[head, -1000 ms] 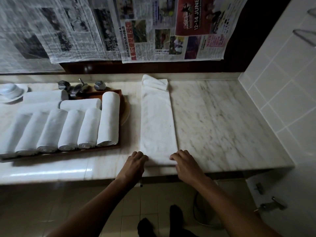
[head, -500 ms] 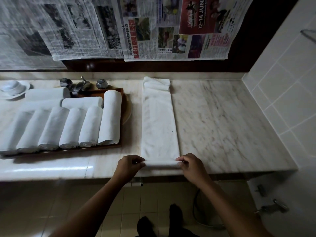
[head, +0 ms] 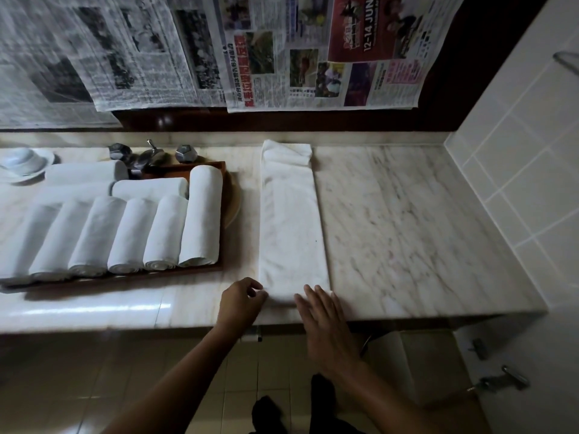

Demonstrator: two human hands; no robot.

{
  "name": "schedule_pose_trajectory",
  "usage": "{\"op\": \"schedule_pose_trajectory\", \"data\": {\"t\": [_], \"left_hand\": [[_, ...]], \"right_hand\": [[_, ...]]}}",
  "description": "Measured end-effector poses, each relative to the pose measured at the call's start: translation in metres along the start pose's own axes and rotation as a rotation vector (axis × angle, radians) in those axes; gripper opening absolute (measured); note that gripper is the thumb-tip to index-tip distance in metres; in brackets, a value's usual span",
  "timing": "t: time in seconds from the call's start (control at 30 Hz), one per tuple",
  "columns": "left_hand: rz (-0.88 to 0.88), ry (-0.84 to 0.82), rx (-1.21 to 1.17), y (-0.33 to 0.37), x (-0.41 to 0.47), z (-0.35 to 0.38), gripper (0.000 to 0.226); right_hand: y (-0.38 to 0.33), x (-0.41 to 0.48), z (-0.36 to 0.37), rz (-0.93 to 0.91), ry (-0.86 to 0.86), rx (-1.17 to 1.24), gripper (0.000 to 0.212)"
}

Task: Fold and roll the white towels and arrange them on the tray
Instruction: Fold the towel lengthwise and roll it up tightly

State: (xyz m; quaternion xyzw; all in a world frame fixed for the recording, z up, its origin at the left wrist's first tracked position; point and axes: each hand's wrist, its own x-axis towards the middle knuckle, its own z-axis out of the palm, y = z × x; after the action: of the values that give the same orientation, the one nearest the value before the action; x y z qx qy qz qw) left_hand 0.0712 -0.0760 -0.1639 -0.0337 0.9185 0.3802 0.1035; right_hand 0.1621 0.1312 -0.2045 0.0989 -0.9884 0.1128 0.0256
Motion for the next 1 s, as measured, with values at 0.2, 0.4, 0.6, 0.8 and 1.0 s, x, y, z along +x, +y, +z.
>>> {"op": "schedule_pose_trajectory", "data": {"t": [0.2,0.4,0.6,0.8,1.0], "left_hand": [[0.632,0.056,0.552,-0.015,-0.036,0.045,0.079],[0.627,-0.117,0.658,-0.02,-0.016,0.038,0.098],[0.732,-0.148,0.568,-0.024,-0.001,0.024,0.07],[0.686,-0.161,0.492,-0.03,-0.017,0.017,0.037],[0.629,-0.134,0.409,-0.035,-0.02,0.017,0.026]], "right_hand": [[0.006,0.009,0.0,-0.044,-0.007,0.009,0.078],[0.015,0.029,-0.003,-0.064,-0.119,-0.024,0.063],[0.025,0.043,-0.019,-0.106,-0.115,0.016,0.062],[0.033,0.026,-0.023,-0.114,-0.091,0.101,0.068],[0.037,0.024,-0.028,-0.048,-0.086,0.165,0.043]]}}
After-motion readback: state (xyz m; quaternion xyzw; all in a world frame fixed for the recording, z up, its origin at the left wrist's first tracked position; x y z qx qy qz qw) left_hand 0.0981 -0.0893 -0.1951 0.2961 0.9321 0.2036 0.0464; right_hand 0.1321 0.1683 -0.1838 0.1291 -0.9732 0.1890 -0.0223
